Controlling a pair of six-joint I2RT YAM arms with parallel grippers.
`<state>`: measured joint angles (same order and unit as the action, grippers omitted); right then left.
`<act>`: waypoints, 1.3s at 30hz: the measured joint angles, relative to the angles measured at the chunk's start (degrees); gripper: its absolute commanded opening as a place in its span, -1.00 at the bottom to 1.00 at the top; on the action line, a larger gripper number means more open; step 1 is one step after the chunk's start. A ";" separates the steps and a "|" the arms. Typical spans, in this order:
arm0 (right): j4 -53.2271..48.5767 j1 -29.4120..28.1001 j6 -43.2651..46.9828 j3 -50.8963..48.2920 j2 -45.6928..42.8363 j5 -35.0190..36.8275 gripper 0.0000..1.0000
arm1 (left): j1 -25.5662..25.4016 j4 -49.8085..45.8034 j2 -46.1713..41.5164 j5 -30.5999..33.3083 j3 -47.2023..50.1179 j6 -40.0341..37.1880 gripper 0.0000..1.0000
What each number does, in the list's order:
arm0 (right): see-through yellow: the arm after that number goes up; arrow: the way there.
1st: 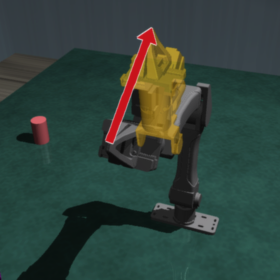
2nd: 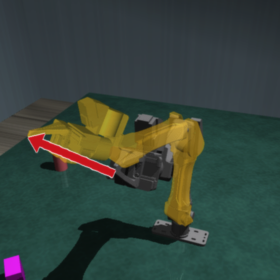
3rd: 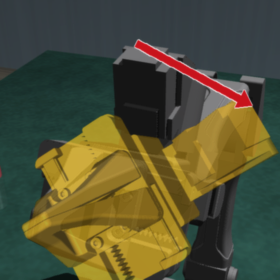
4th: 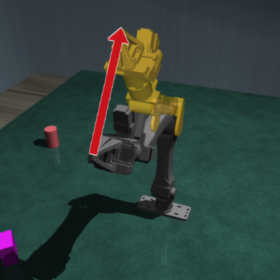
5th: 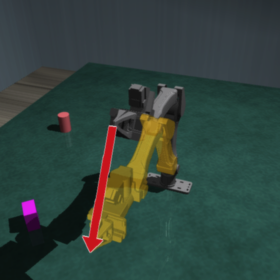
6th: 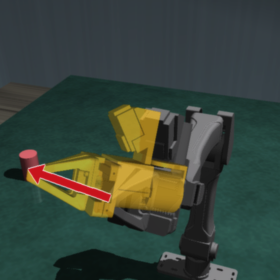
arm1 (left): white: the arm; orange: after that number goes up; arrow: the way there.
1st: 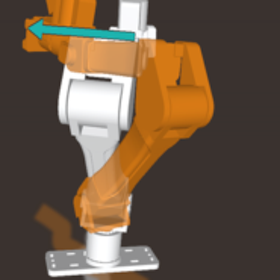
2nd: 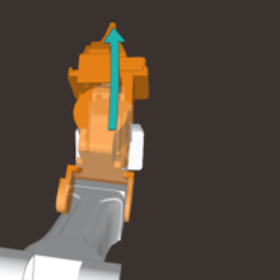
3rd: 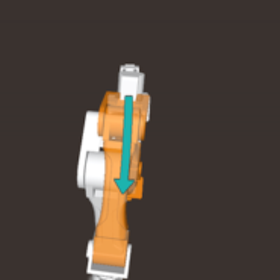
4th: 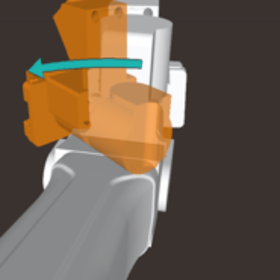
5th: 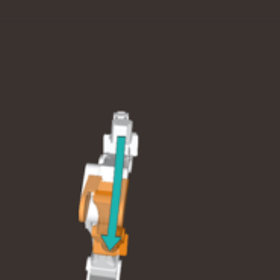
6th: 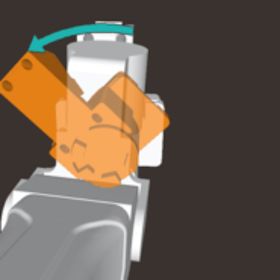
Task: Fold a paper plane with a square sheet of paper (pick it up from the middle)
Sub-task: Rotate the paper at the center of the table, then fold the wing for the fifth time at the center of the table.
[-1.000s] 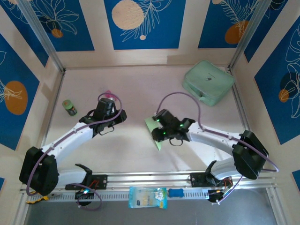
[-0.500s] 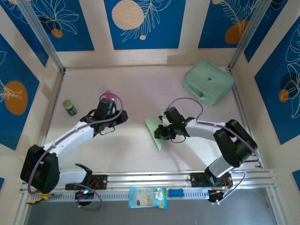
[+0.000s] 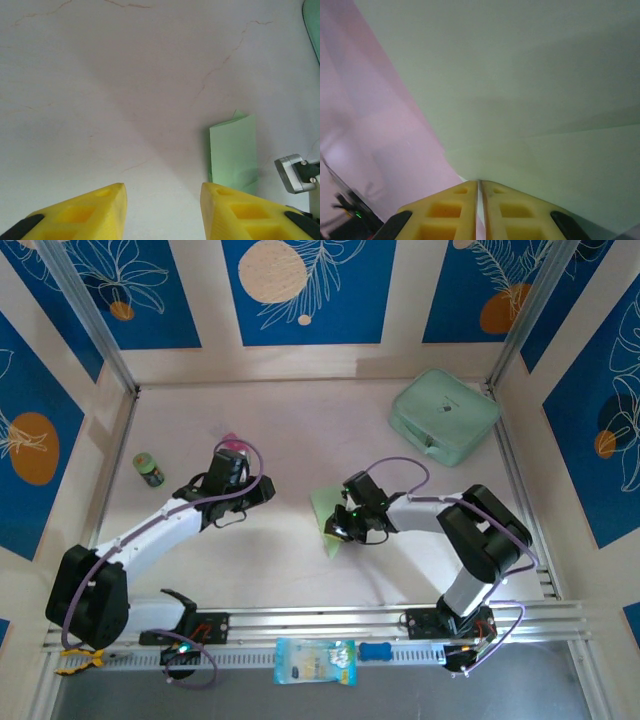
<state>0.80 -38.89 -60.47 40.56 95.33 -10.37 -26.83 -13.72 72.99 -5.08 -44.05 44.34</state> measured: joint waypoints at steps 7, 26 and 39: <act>15.76 -3.37 -20.55 -4.96 0.79 4.15 -0.71 | 0.04 0.92 0.70 -1.29 0.00 0.33 -0.14; 8.52 -2.86 -21.84 -6.43 -16.76 18.49 -0.65 | 0.07 6.93 9.90 -12.85 -0.31 0.76 -0.46; 7.08 6.29 -10.43 -13.68 -21.94 9.77 -0.67 | -7.23 11.72 25.73 -23.12 -11.28 0.74 -0.66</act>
<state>7.88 -32.60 -70.89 26.87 73.38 -0.60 -34.06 -2.00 98.72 -28.21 -55.33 45.08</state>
